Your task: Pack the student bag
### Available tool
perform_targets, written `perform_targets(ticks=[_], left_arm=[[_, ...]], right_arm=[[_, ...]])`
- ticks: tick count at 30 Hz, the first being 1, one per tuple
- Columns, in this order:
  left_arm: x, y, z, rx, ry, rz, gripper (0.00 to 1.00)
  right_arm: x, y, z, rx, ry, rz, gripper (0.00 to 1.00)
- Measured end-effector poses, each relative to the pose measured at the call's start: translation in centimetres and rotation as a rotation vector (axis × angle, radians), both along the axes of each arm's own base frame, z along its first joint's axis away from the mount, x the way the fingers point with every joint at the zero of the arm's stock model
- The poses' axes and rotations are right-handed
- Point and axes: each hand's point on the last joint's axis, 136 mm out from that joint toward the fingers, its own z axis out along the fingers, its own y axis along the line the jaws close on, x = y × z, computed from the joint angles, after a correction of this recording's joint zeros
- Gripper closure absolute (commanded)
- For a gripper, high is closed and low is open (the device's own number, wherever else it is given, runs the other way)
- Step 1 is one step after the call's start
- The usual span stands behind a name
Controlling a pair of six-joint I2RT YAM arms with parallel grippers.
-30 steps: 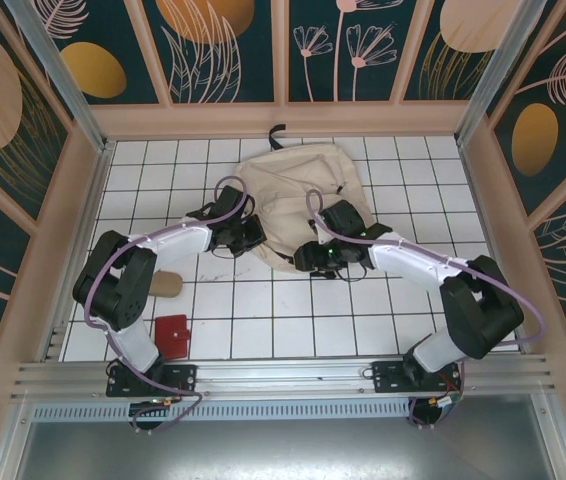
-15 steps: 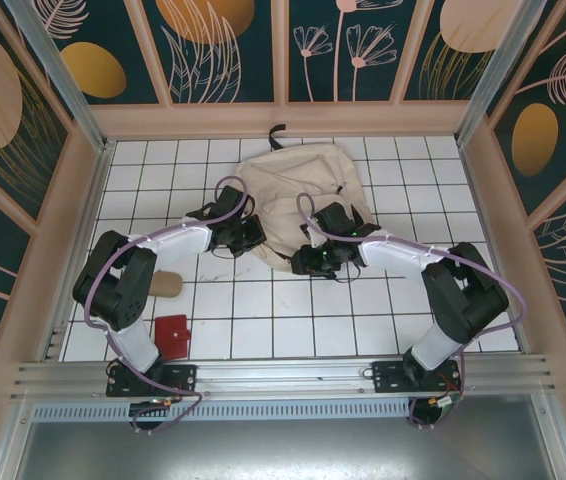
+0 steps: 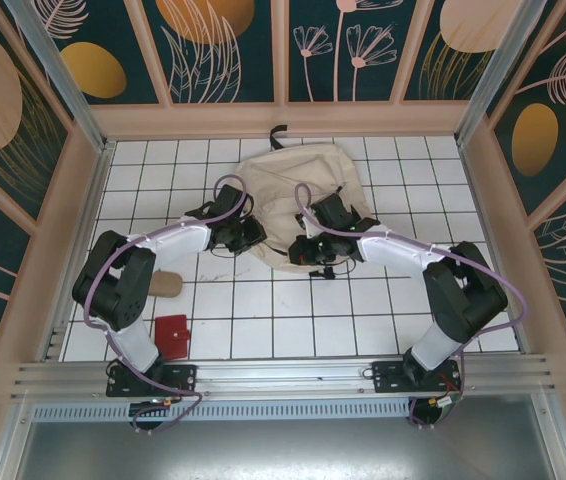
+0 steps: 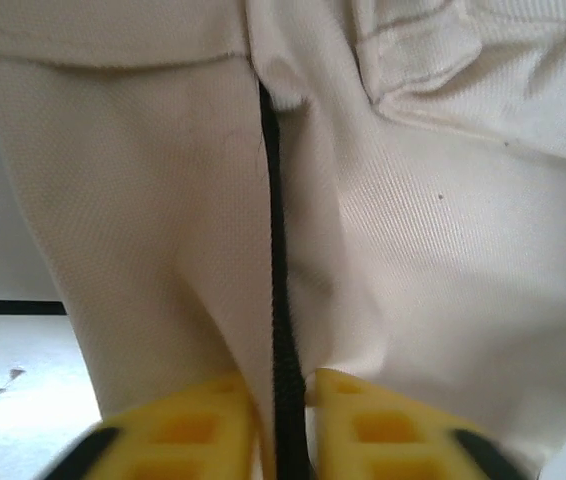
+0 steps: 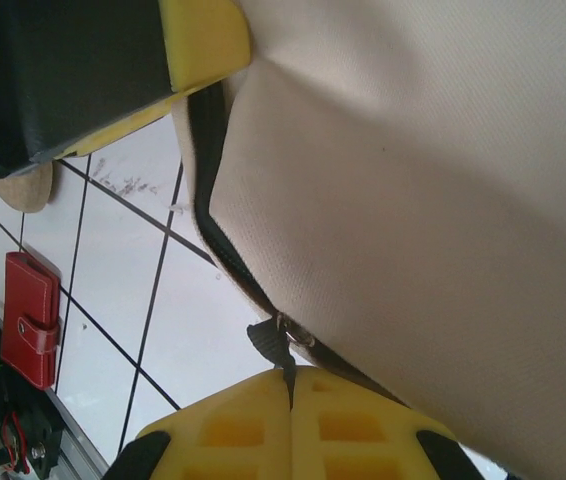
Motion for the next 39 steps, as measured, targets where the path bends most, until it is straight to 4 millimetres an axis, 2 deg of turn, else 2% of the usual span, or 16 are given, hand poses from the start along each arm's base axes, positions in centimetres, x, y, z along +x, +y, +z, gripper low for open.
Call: perform_targets(ticks=[2, 5, 8, 12, 15, 18, 21, 25, 28, 34, 39], left_arm=[[0.0, 0.4, 0.6, 0.007, -0.010, 0.013, 0.40], [0.1, 0.8, 2.5, -0.010, -0.044, 0.037, 0.39], [-0.7, 0.9, 4.2, -0.067, -0.065, 0.055, 0.40], [-2.6, 0.5, 3.6, -0.139, -0.010, 0.073, 0.41], [-3.8, -0.6, 3.2, -0.171, 0.033, 0.064, 0.43], [-4.2, -2.2, 3.4, -0.210, 0.040, 0.041, 0.49], [-4.4, -2.9, 2.8, -0.222, 0.056, 0.040, 0.56], [-4.5, -3.0, 1.4, -0.220, 0.089, 0.055, 0.71], [-4.5, -3.0, 1.1, -0.221, 0.096, 0.061, 0.85], [-4.5, -2.9, 0.8, -0.227, 0.093, 0.065, 0.99], [-4.4, -2.8, 0.9, -0.221, 0.075, 0.061, 1.00]], right_arm=[[0.2, 0.1, 0.3, 0.005, -0.008, 0.000, 1.00], [0.6, 0.4, 0.9, 0.013, -0.023, -0.002, 1.00], [1.0, 0.6, 1.4, 0.022, -0.039, -0.003, 1.00], [1.2, 0.7, 1.5, 0.023, -0.048, -0.004, 1.00], [1.2, 0.7, 1.5, 0.023, -0.049, -0.004, 1.00], [1.3, 0.6, 1.4, 0.016, -0.055, -0.011, 1.00], [1.4, 0.5, 1.4, 0.009, -0.059, -0.017, 1.00], [1.6, 0.3, 1.3, -0.001, -0.064, -0.024, 1.00], [1.6, 0.1, 1.0, -0.016, -0.063, -0.033, 1.00], [1.8, -0.6, 0.7, -0.062, -0.065, -0.057, 1.00], [2.3, -1.0, 0.8, -0.105, -0.079, -0.084, 1.00]])
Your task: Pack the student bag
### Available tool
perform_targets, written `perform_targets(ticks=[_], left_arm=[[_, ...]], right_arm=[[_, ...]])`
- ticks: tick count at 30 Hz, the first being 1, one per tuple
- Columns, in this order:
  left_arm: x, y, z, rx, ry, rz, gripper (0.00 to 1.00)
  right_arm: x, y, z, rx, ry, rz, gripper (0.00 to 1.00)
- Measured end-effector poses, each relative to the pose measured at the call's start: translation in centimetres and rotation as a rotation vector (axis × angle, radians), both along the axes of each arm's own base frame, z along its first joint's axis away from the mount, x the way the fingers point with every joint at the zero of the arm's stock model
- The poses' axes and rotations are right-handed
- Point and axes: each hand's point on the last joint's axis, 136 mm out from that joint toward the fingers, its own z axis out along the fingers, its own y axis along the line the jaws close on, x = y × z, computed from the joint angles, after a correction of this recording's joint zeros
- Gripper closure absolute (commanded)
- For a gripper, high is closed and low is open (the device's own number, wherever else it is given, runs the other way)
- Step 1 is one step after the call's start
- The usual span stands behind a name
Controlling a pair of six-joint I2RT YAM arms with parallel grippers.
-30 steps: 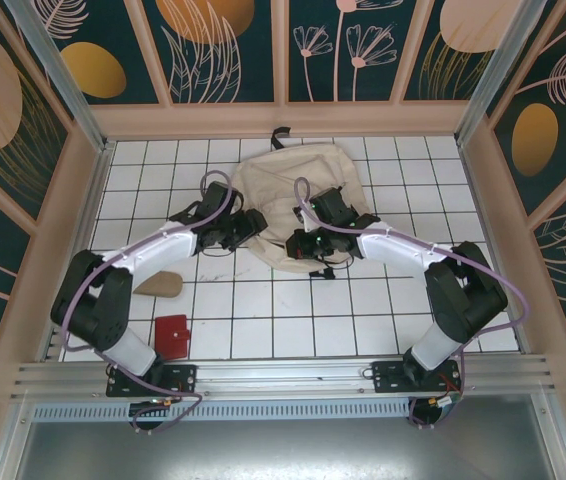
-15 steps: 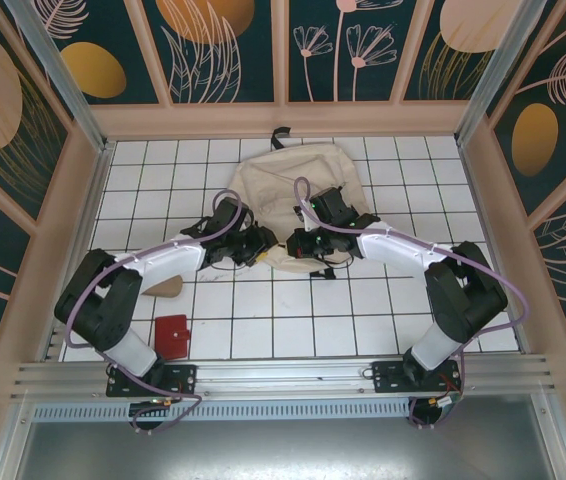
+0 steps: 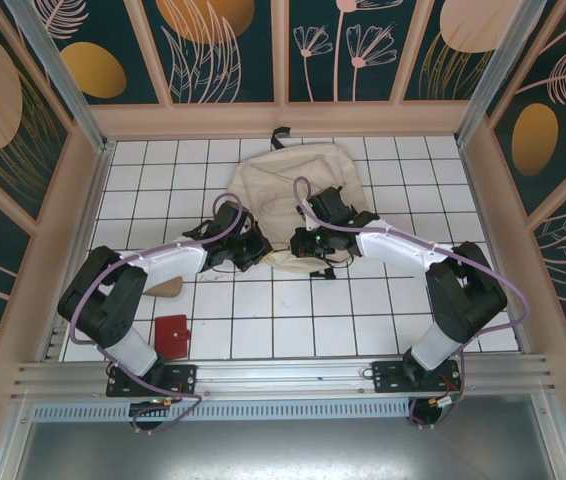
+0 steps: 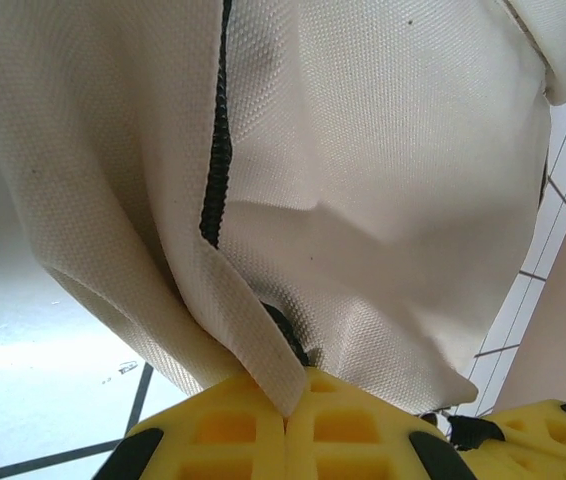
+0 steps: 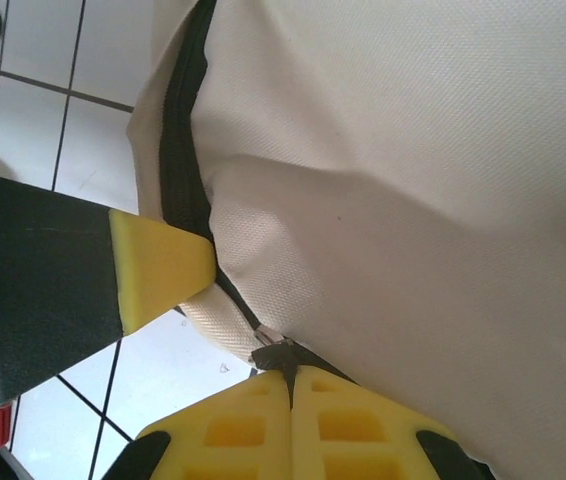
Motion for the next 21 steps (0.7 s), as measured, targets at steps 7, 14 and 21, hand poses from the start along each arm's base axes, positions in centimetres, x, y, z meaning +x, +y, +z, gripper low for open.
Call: perform_targets(ticks=[7, 14, 21], left_arm=[[0.1, 0.1, 0.4, 0.015, -0.041, -0.025, 1.00], [0.1, 0.8, 0.4, 0.032, -0.063, -0.023, 1.00], [0.6, 2.1, 0.1, 0.054, -0.062, -0.004, 1.00]], right_arm=[[0.4, -1.3, -0.7, -0.075, -0.001, -0.068, 1.00], [1.1, -2.3, -0.5, -0.127, -0.007, -0.141, 1.00], [0.8, -3.3, 0.0, -0.158, -0.014, -0.163, 1.00]])
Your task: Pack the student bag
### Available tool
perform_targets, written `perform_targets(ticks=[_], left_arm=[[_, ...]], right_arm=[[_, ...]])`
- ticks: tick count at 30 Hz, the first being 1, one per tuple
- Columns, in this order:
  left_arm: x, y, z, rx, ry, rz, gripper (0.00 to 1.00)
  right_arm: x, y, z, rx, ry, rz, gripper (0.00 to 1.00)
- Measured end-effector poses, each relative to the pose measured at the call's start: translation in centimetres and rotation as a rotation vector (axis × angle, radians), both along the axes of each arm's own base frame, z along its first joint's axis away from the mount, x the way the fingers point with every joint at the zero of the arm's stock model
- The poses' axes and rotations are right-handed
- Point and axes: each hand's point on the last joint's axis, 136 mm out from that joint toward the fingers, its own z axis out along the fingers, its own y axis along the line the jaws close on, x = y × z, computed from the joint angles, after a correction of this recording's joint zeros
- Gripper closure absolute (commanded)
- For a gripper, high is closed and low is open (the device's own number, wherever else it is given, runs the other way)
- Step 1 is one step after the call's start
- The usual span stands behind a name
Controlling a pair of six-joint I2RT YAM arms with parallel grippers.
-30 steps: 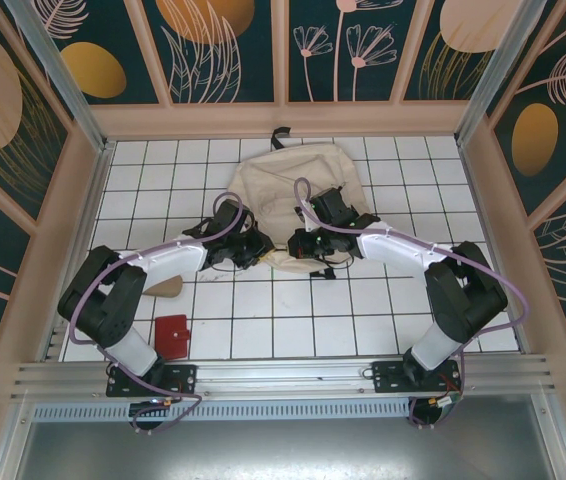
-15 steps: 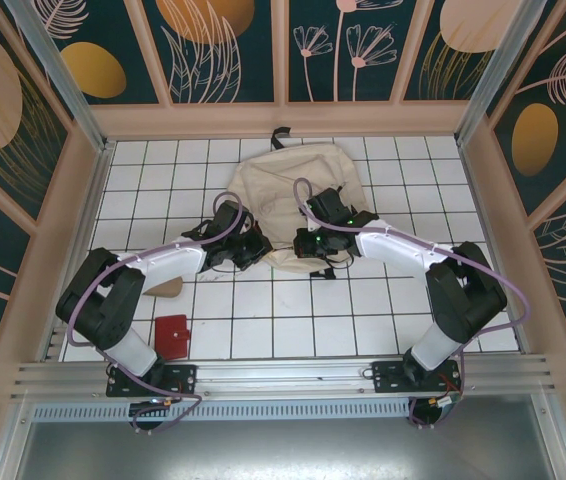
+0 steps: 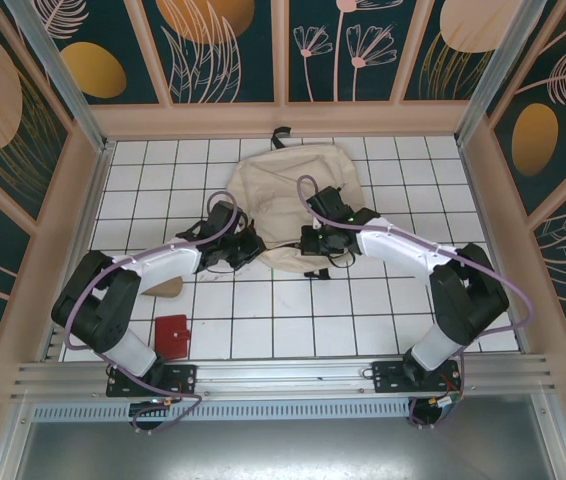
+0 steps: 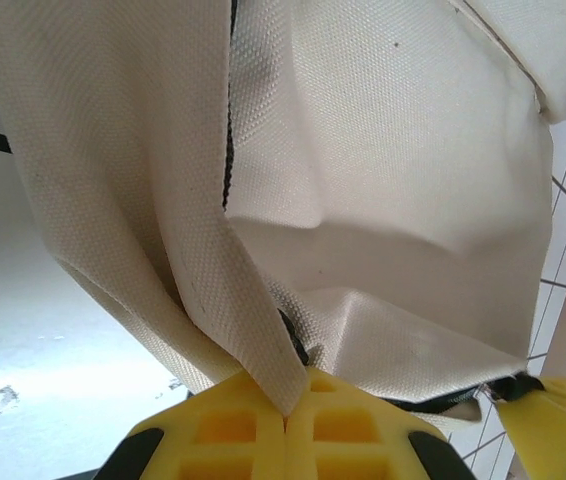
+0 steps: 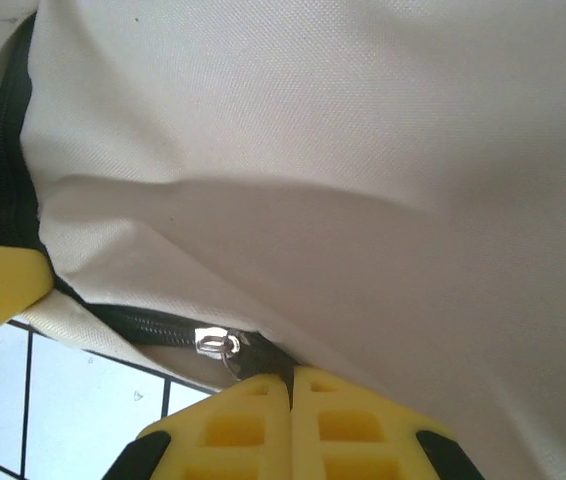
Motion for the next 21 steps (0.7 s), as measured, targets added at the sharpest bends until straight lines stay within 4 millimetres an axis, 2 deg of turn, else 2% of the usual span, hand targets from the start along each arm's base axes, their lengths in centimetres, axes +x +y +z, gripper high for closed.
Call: perform_targets(ticks=[6, 15, 21], left_arm=[[1.0, 1.3, 0.3, 0.041, -0.020, 0.020, 1.00], [2.2, 2.9, 0.6, 0.105, -0.046, 0.050, 1.00], [3.4, 5.8, 0.5, 0.171, -0.062, 0.111, 1.00]], right_arm=[[-0.8, -1.4, 1.5, -0.021, -0.024, -0.019, 1.00], [-0.9, -4.8, 0.6, -0.159, -0.050, -0.095, 1.00], [0.0, -6.7, 0.6, -0.221, -0.079, -0.170, 1.00]])
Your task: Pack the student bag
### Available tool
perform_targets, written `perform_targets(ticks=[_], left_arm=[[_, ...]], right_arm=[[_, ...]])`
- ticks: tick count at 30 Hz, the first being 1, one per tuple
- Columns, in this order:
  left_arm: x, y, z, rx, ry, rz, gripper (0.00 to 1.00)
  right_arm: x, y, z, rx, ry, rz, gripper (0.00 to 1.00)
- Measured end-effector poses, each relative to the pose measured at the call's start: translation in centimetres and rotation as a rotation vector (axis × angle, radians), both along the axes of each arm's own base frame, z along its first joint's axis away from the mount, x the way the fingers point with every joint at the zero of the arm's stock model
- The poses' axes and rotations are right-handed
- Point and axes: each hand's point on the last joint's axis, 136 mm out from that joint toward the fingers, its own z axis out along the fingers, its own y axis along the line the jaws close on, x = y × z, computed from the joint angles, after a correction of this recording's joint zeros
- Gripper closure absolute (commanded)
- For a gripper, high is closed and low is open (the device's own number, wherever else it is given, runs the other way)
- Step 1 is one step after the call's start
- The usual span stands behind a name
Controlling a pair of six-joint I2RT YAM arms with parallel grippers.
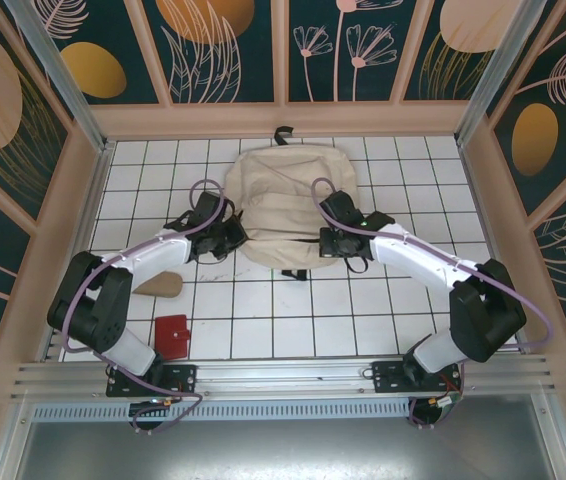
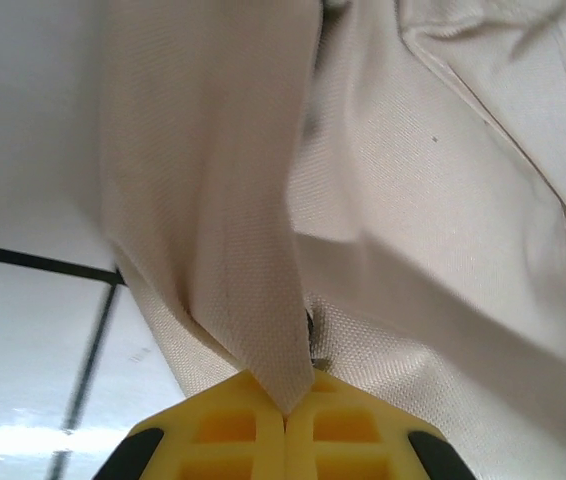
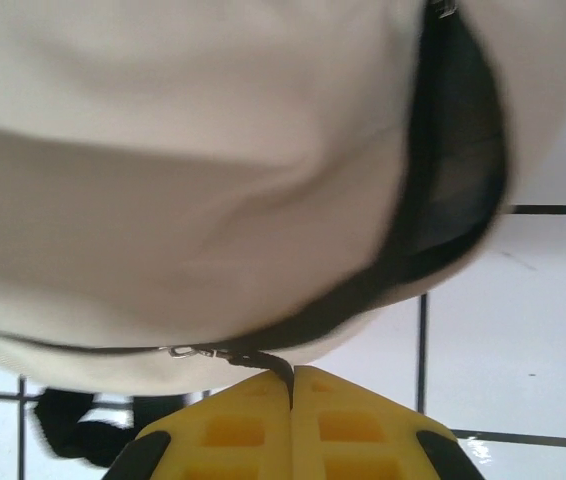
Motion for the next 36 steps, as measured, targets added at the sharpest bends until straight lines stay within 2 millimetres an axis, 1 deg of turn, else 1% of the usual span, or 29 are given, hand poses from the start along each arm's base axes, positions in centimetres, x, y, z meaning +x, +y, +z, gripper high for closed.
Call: perform_targets(ticks=[2, 4, 8, 9, 11, 12, 13, 15, 17, 19, 21, 23, 26, 28, 31, 33, 36], left_arm=[[0.6, 1.3, 0.1, 0.024, -0.011, 0.032, 1.00], [1.1, 2.4, 0.1, 0.045, -0.018, 0.058, 1.00], [1.7, 3.3, 0.4, 0.071, -0.030, 0.074, 1.00], [1.7, 3.4, 0.4, 0.077, -0.031, 0.076, 0.92], [1.9, 3.9, 0.5, 0.100, -0.035, 0.079, 0.57], [1.9, 4.1, 0.6, 0.108, -0.035, 0.085, 0.50], [2.0, 4.4, 0.7, 0.120, -0.036, 0.093, 0.45], [1.9, 4.9, 0.9, 0.134, -0.036, 0.102, 0.38], [1.6, 5.3, 1.5, 0.136, -0.039, 0.112, 0.35], [1.3, 5.4, 2.7, 0.124, -0.057, 0.116, 0.33], [1.1, 5.2, 3.8, 0.094, -0.077, 0.122, 0.33], [0.5, 5.0, 4.4, 0.053, -0.085, 0.125, 0.32], [-0.7, 4.4, 3.9, -0.019, -0.061, 0.125, 0.32], [-1.6, 3.7, 2.9, -0.065, -0.027, 0.123, 0.32], [-2.4, 2.7, 2.3, -0.110, 0.006, 0.108, 0.32], [-2.3, 1.8, 2.5, -0.138, 0.002, 0.091, 0.33], [-2.1, 0.8, 2.7, -0.171, -0.009, 0.073, 0.37]], right_arm=[[0.4, -0.7, 0.0, -0.019, -0.010, -0.022, 1.00], [0.5, -0.9, -0.1, -0.027, -0.010, -0.029, 1.00], [0.4, 0.1, -0.5, -0.013, 0.002, 0.018, 1.00], [0.4, 0.6, -0.5, -0.003, 0.005, 0.036, 1.00], [0.2, 1.9, -0.4, 0.024, 0.010, 0.083, 1.00], [0.1, 2.6, -0.3, 0.039, 0.011, 0.107, 1.00], [0.0, 3.5, -0.2, 0.058, 0.012, 0.134, 1.00], [-0.4, 5.4, 0.0, 0.099, 0.019, 0.194, 1.00], [-0.8, 7.2, 0.3, 0.137, 0.024, 0.245, 1.00], [-1.1, 8.9, 0.5, 0.176, 0.028, 0.297, 1.00], [-1.4, 10.5, 0.8, 0.215, 0.033, 0.339, 1.00], [-1.6, 12.1, 1.3, 0.260, 0.036, 0.378, 1.00], [-1.6, 14.5, 2.4, 0.325, 0.024, 0.433, 1.00], [-1.6, 15.8, 2.9, 0.356, 0.018, 0.462, 1.00], [-1.8, 16.9, 3.1, 0.381, 0.020, 0.491, 1.00], [-1.9, 17.2, 3.0, 0.388, 0.025, 0.499, 1.00], [-2.1, 17.3, 2.8, 0.393, 0.036, 0.506, 1.00]])
